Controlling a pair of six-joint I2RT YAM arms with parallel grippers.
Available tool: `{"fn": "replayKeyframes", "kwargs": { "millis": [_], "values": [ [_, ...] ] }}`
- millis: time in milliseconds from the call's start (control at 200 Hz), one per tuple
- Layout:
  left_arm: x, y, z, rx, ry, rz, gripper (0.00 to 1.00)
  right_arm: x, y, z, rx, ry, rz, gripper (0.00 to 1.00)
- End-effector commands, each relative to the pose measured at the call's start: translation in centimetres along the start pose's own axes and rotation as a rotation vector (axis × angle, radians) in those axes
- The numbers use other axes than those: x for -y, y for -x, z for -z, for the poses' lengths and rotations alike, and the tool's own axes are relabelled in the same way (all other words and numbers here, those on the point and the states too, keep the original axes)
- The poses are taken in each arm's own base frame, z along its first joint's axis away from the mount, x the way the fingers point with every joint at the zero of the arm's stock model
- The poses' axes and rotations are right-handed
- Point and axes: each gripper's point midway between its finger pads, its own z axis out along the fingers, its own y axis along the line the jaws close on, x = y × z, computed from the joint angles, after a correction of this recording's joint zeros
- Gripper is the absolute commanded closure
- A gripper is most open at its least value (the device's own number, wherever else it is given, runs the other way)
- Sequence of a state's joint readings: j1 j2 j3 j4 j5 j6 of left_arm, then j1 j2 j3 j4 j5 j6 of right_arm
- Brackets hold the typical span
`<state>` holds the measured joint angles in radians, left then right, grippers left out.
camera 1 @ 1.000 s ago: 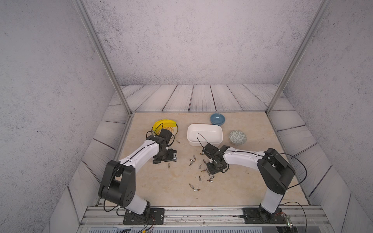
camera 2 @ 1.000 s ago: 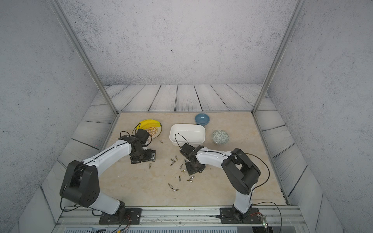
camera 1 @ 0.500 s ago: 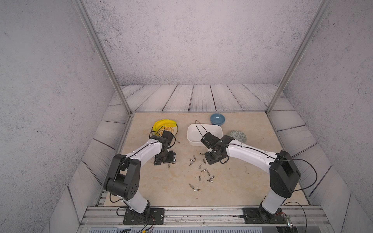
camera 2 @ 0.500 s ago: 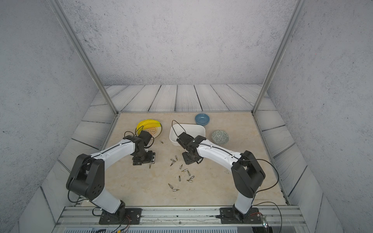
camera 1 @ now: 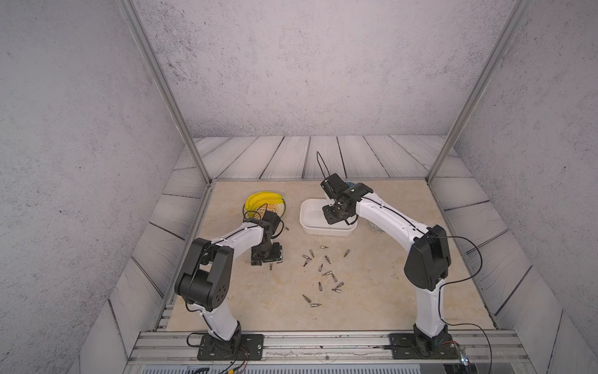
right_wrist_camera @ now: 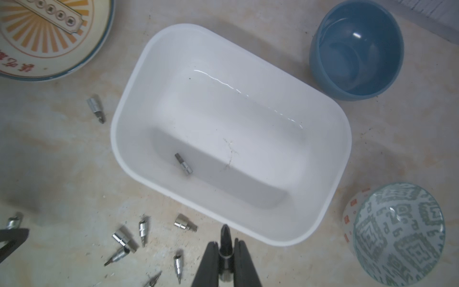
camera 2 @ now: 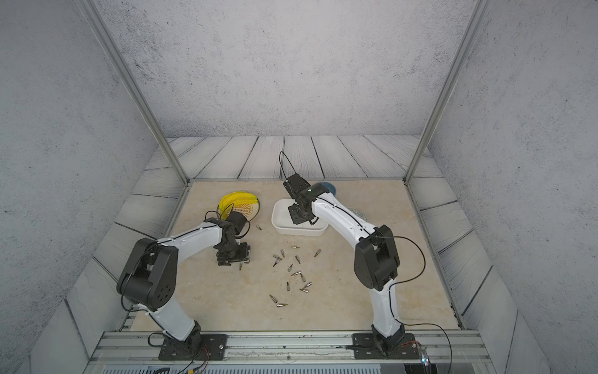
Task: Put the bit on the desktop into the storage box
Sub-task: Place the screwdriver bit in the storage box.
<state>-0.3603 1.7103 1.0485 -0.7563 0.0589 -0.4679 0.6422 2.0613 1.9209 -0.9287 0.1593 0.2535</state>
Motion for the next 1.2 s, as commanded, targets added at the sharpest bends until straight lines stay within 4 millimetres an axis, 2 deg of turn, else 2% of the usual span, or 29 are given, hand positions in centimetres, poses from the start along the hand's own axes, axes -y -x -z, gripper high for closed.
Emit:
{"fn": "replayKeyframes", "kwargs": {
  "millis": [0, 155, 300, 436, 506, 576, 611, 696, 831, 936, 1061, 1196],
  "values": [
    [0.2, 0.1, -0.3, -0.016, -0.006, 0.000, 0.30, 0.8, 0.4, -1.6, -0.044, -0.001, 0.016, 1.00],
    [0.3, 0.2, -0.4, -0.018, -0.006, -0.002, 0.35, 1.6, 0.8, -3.9, -0.085, -0.003, -0.002, 1.00],
    [0.3, 0.2, -0.8, -0.032, -0.002, -0.002, 0.37, 2.0, 1.3, -4.2, -0.081, 0.008, -0.016, 0.92],
    [0.2, 0.2, -0.9, -0.039, 0.008, -0.001, 0.44, 2.0, 1.1, -3.9, -0.113, 0.019, -0.018, 0.89],
    [0.2, 0.3, -1.0, -0.040, 0.009, -0.003, 0.46, 2.2, 0.9, -3.5, -0.132, 0.018, -0.019, 0.84],
    [0.3, 0.4, -1.3, -0.048, 0.012, -0.003, 0.49, 2.3, 0.8, -3.3, -0.134, 0.014, -0.017, 0.74],
    [0.3, 0.4, -1.4, -0.050, 0.013, -0.002, 0.50, 2.4, 0.8, -3.3, -0.135, 0.013, -0.016, 0.72],
    [0.3, 0.4, -1.8, -0.060, 0.017, -0.005, 0.56, 2.4, 0.8, -3.1, -0.134, 0.013, -0.015, 0.58],
    [0.2, 0.2, -1.9, -0.068, 0.017, -0.005, 0.66, 2.6, 0.6, -3.0, -0.141, 0.008, -0.018, 0.45],
    [0.1, -0.1, -2.0, -0.074, 0.021, -0.005, 0.71, 2.7, 0.6, -2.9, -0.146, 0.010, -0.020, 0.39],
    [0.0, -0.4, -2.2, -0.082, 0.022, -0.007, 0.76, 2.9, 0.3, -2.5, -0.149, 0.007, -0.024, 0.37],
    [-0.3, -0.8, -2.5, -0.090, 0.035, -0.003, 0.81, 3.1, -0.4, -1.4, -0.155, 0.005, -0.035, 0.31]
  ]
}}
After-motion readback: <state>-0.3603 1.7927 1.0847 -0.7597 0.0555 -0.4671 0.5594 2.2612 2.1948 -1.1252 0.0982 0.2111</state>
